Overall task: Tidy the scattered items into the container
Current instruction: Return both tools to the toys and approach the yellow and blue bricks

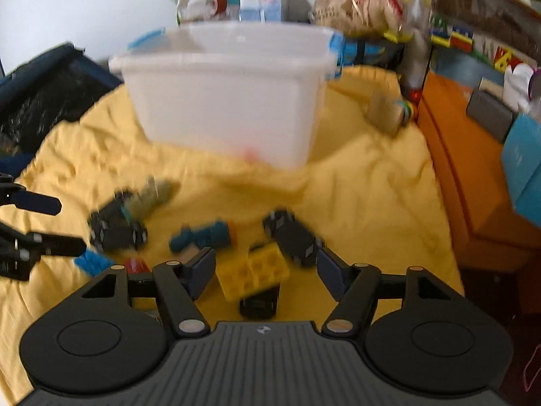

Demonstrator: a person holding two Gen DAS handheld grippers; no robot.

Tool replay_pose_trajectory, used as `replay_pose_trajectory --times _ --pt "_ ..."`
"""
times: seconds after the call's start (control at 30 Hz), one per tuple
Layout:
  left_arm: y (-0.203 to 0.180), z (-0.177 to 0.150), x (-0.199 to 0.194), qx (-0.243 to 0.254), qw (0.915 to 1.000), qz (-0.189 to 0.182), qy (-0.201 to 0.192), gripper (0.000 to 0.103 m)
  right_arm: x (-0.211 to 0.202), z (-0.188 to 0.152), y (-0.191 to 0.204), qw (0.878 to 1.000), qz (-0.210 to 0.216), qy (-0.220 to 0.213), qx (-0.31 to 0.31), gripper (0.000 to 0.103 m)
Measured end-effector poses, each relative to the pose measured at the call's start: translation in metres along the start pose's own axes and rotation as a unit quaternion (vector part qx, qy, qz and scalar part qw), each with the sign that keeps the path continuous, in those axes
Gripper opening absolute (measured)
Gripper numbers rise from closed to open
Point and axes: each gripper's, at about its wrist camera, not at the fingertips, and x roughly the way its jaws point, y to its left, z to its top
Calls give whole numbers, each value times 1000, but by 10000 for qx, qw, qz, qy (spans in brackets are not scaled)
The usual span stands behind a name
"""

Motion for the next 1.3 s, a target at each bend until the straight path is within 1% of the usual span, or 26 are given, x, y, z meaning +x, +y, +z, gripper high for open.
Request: replay_pose_trajectory --times 0.07,0.1,0.2,0.27,0.4,0.47,0.53,0.63,0.77,0.83,0.93,1.1,1.3 --pt "-7 -8 7 105 9999 2 115 74 2 -8 0 10000 16 26 -48 69" --pt "-7 -10 8 39 9999 -44 115 74 0 -16 2 10000 26 11 -62 69" --pt "-7 -8 10 -198 9996 -141 127 74 2 -21 4 9999 29 -13 -155 69" --pt "-9 -7 8 -265 9995 -136 141 74 3 -22 6 9998 61 -9 -182 69" --pt "-13 -11 8 -234 9995 -139 188 74 3 -23 11 9991 121 -93 -383 68" --pt "-15 -12 10 -284 9993 -139 177 75 6 -23 13 9988 154 -95 -454 65" --pt "-15 -10 13 -385 9990 -125 172 75 9 -22 14 9988 172 -73 -446 59" --pt "-15 -8 17 -548 9982 -157 190 75 13 -22 15 9990 163 -31 -421 58" --pt "-14 -8 19 -736 9971 -160 138 75 12 -21 19 9989 176 -80 -419 58" --pt "-11 -7 17 -861 9961 -131 122 74 10 -21 20 9988 209 -117 -416 58" --pt "-5 -9 13 -903 9959 -69 48 74 8 -21 20 9988 224 -118 -409 57" --pt "4 -11 17 -1069 9942 -41 118 74 7 -22 19 9989 220 -130 -404 57" --pt "-7 -8 22 -904 9957 -165 71 75 7 -20 22 9987 187 -166 -442 57"
